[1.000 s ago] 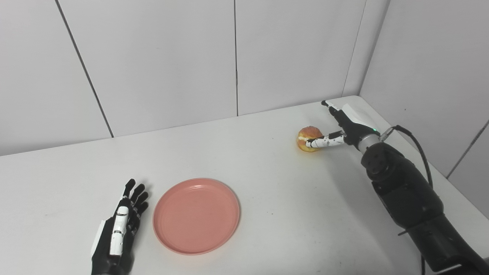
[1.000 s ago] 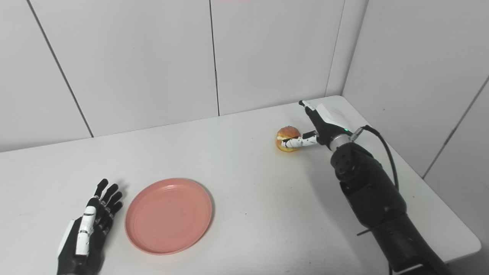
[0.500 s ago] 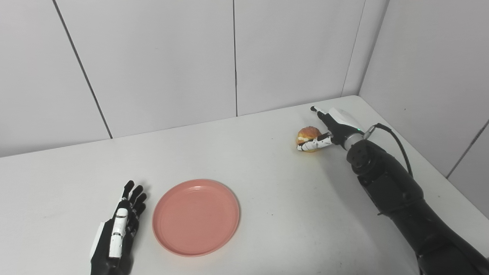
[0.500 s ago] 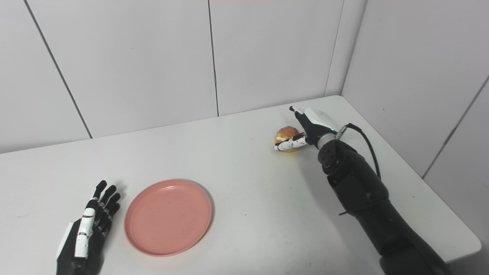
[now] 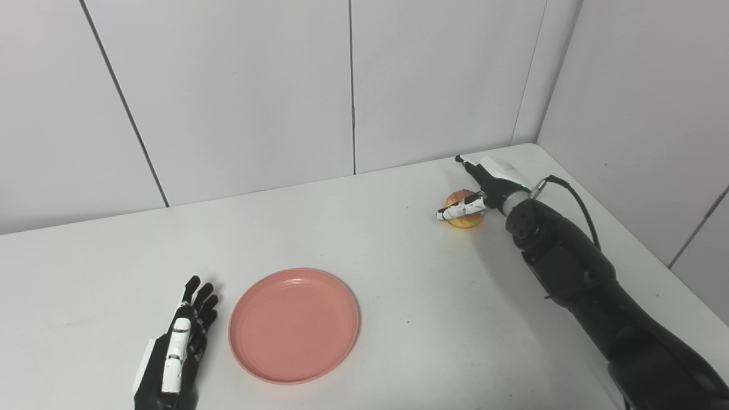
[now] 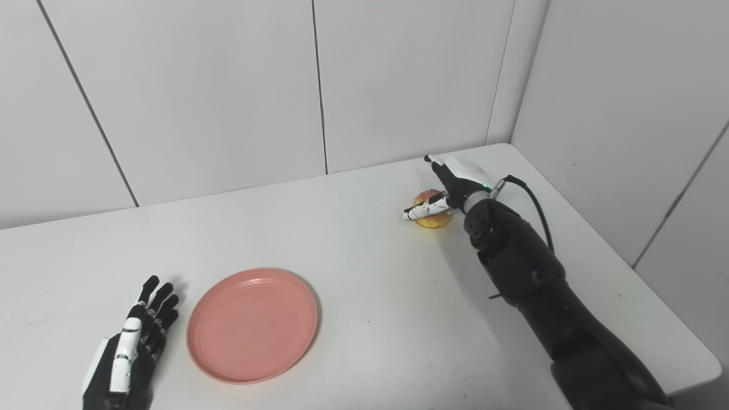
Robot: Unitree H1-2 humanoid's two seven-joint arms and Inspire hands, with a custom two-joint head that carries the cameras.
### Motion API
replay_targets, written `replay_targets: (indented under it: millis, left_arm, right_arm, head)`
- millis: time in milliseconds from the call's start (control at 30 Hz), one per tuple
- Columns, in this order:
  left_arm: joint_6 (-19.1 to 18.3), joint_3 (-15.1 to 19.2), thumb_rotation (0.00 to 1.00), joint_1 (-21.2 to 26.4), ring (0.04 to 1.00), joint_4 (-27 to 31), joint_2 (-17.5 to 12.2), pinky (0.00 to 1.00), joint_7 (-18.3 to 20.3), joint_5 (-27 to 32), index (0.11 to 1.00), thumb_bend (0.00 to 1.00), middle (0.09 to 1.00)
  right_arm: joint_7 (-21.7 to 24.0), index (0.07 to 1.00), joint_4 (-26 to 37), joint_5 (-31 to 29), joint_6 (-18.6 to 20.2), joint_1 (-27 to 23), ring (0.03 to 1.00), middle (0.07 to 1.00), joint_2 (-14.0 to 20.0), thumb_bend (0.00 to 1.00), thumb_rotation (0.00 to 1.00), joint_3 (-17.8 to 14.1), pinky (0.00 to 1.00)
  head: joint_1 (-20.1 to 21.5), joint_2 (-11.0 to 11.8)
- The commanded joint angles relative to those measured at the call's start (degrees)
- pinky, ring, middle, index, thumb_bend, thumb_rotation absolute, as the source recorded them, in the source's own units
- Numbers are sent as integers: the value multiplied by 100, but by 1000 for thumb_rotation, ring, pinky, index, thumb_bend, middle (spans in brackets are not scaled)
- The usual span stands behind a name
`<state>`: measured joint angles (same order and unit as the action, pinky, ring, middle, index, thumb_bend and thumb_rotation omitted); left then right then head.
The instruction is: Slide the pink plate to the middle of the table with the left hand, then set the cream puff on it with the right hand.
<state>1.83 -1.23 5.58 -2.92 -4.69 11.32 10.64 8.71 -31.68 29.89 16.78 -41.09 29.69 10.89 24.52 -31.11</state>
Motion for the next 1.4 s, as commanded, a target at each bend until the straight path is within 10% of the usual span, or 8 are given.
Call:
replay_targets:
  millis: [0,1000,1367]
  left_arm:
    - [-140,-3,1000,-364,970,-191,27,993,-51,-49,981,366,977]
    - [-232,-4,1000,-374,965,-53,15,983,-56,-53,976,379,973]
    - [-242,-1,1000,-355,971,-82,15,986,-68,-61,977,384,977]
  right_arm:
    - [-139,943,76,-4,-153,-312,913,949,74,858,339,-28,801]
    - [972,959,298,222,676,-350,943,982,425,855,329,394,818]
    - [535,950,120,143,483,-210,684,799,294,850,272,257,518]
  head:
    - [-9,-20]
    - [-73,-212]
    - [-97,-207]
